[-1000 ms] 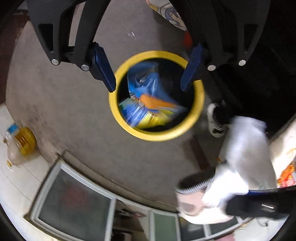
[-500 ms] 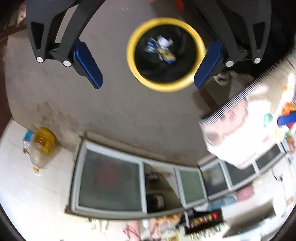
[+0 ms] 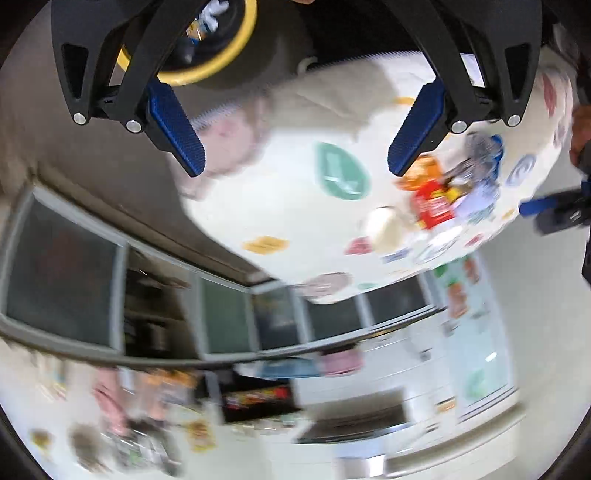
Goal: Collect trash
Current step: 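Grasp the orange peel with the right tool while the left tool grasps the grey mesh scrubber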
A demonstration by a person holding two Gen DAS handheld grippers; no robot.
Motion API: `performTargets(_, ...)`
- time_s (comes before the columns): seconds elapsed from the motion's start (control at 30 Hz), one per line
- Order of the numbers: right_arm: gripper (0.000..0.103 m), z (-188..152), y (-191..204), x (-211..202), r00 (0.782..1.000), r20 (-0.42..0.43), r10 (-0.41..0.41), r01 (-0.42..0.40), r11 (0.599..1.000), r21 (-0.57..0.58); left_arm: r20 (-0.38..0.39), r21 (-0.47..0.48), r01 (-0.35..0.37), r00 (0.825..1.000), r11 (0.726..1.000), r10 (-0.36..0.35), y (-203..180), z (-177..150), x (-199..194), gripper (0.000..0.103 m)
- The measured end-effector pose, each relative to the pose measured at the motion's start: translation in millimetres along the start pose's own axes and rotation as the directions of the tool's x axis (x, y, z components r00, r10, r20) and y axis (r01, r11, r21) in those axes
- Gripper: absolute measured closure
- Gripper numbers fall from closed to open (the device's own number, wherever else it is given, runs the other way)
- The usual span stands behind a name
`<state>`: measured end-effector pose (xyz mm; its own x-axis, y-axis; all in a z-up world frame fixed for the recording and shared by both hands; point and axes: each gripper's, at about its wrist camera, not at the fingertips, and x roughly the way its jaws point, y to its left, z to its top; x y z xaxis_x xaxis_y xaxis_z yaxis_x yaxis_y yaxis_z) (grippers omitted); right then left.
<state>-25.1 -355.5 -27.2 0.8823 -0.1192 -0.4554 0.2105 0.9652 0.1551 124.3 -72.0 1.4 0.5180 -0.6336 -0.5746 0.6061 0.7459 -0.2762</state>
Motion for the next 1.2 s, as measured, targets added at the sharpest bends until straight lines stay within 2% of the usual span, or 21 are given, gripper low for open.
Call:
performTargets(0.03, 0.008, 1.8, 10.7, 4.4, 1.0, 0.0, 0.012, -0.012, 0.999, -0.031, 0.005, -0.035, -0.06, 0.998, 0.998, 0.061, 24.0, -1.7, -7.0, 0.008)
performTargets(0.13, 0.008, 5.2, 52.1, 21.1, 0.997, -0.025, 0.072, -0.075, 0.984, -0.164, 0.047, -0.067, -0.135, 0.989, 0.989, 0.139, 73.5, -7.9, -27.8, 0.008)
performTargets(0.2, 0.008, 1.4, 70.6, 26.6, 0.996, -0.031, 0.082, -0.087, 0.972, -0.218, 0.035, -0.106, -0.194, 0.979, 0.975, 0.199, 100.5, -10.9, -36.0, 0.008)
performTargets(0.27, 0.008, 0.7, 87.9, 37.2, 0.994, -0.054, 0.098, -0.108, 0.959, -0.262, 0.005, -0.182, -0.214, 0.976, 0.96, 0.219, 139.0, -7.4, -41.3, 0.008)
performTargets(0.3, 0.008, 0.2, 91.8, 41.4, 0.991, -0.07, 0.11, -0.125, 0.956, -0.264, 0.002, -0.189, -0.226, 0.973, 0.956, 0.23, 147.7, -8.1, -40.9, 0.008)
performTargets(0.4, 0.008, -3.6, 105.6, 60.6, 0.978, -0.145, 0.148, -0.18, 0.954, -0.24, -0.018, -0.151, -0.312, 0.95, 0.938, 0.313, 168.6, -1.2, -31.5, 0.008)
performTargets(0.5, 0.008, -4.0, 114.4, 76.2, 0.972, -0.178, 0.151, -0.19, 0.954, -0.233, -0.056, -0.05, -0.37, 0.929, 0.928, 0.367, 176.7, 11.9, -13.4, 0.008)
performTargets(0.63, 0.008, 1.3, 119.9, 90.0, 0.969, -0.189, 0.156, -0.196, 0.957, -0.213, -0.079, -0.008, -0.384, 0.921, 0.923, 0.382, 187.0, 28.2, 7.1, 0.008)
performTargets(0.7, 0.008, 3.5, 122.2, 95.8, 0.97, -0.193, 0.15, -0.191, 0.958, -0.212, -0.101, -0.007, -0.372, 0.924, 0.928, 0.369, 194.0, 32.8, 17.7, 0.008)
performTargets(0.87, 0.008, 8.2, 134.0, 108.2, 0.98, -0.166, 0.111, -0.152, 0.952, -0.265, -0.151, -0.056, -0.38, 0.917, 0.923, 0.369, 219.5, 42.1, 50.7, 0.008)
performTargets(0.97, 0.009, 9.5, 133.5, 116.2, 0.972, -0.195, 0.13, -0.177, 0.953, -0.248, -0.17, -0.102, -0.384, 0.916, 0.918, 0.364, 234.8, 46.4, 62.9, 0.008)
performTargets(1.07, 0.009, 8.7, 135.2, 124.2, 0.97, -0.211, 0.122, -0.174, 0.952, -0.25, -0.186, -0.127, -0.357, 0.925, 0.925, 0.331, 243.7, 47.6, 75.8, 0.008)
performTargets(1.13, 0.015, 6.3, 136.6, 130.2, 0.965, -0.232, 0.123, -0.182, 0.95, -0.255, -0.2, -0.129, -0.343, 0.928, 0.93, 0.315, 246.2, 47.4, 85.6, 0.008)
performTargets(1.2, 0.026, 2.8, 139.3, 140.0, 0.959, -0.266, 0.101, -0.174, 0.947, -0.269, -0.215, -0.133, -0.338, 0.928, 0.932, 0.306, 249.2, 45.6, 93.5, 0.008)
